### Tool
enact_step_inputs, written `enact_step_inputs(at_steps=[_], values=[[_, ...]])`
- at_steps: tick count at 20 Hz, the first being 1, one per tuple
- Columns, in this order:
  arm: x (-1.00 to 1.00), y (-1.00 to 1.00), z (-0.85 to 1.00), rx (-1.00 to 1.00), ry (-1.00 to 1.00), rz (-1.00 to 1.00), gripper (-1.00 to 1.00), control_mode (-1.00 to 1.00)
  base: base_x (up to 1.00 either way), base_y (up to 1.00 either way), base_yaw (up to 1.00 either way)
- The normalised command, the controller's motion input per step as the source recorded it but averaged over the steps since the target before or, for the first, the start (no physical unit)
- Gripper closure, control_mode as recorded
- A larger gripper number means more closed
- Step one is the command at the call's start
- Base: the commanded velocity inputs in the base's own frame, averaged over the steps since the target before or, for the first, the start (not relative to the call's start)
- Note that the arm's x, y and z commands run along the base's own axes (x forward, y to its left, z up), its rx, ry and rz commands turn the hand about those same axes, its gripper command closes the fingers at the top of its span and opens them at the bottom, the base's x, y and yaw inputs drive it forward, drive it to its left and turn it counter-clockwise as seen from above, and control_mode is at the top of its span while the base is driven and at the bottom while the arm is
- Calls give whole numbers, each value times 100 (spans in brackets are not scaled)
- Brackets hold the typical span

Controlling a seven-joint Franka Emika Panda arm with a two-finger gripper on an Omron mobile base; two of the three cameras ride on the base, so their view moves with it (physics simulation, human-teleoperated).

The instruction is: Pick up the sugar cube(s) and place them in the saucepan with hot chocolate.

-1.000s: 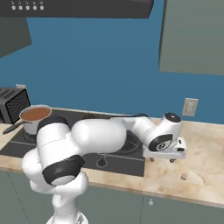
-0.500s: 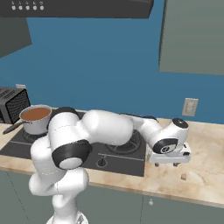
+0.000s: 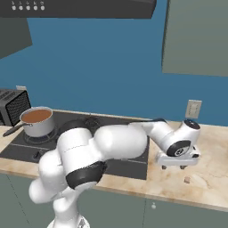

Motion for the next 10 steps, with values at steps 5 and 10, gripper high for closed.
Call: enact_step_inputs(at_steps=[5,10], values=[[-2,-24,0,1,0,-1,-100,-100,0,0,0],[0,-21,-2,0,4,-4,-100,-100,0,0,0]])
